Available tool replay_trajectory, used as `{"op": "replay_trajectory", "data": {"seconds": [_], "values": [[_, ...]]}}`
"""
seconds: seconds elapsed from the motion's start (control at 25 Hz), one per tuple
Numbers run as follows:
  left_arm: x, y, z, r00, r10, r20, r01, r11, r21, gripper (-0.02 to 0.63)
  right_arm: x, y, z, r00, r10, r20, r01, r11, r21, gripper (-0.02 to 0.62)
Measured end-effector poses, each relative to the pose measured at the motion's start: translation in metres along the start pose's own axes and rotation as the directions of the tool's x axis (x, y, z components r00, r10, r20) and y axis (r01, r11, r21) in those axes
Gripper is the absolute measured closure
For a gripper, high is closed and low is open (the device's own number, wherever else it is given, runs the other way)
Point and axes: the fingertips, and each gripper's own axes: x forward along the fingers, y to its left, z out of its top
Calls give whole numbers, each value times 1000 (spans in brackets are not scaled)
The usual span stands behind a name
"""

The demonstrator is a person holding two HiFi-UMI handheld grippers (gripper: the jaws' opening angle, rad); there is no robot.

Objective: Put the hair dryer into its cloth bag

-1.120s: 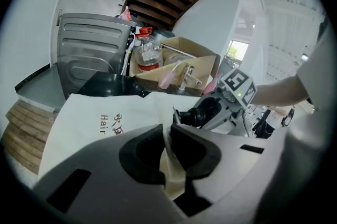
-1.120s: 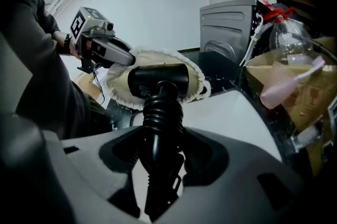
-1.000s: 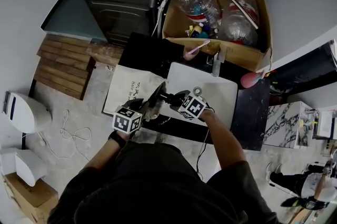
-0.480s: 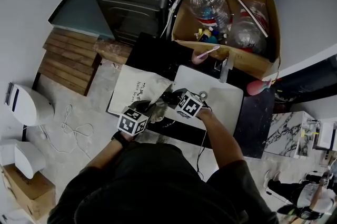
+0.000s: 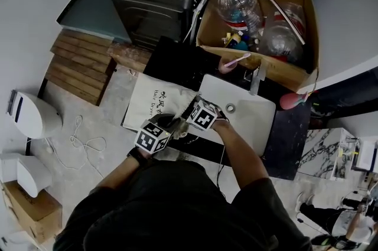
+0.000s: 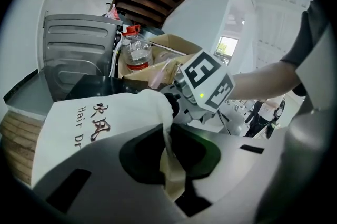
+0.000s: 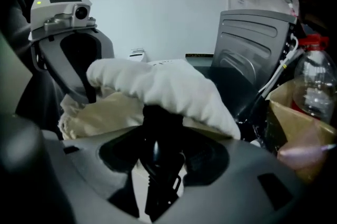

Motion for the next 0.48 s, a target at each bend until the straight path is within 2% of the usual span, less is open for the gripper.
{"op": "replay_trajectory", "data": {"seconds": [0.28, 0.48], "values": [[-1, -1, -1, 999, -33, 9, 33, 999, -16, 571, 15, -5, 14, 999, -32, 37, 32, 999, 19, 365], [-2, 1, -4, 999, -46, 5, 46, 999, -26, 571, 20, -6, 8, 998, -55, 20, 56, 998, -13, 357]]}}
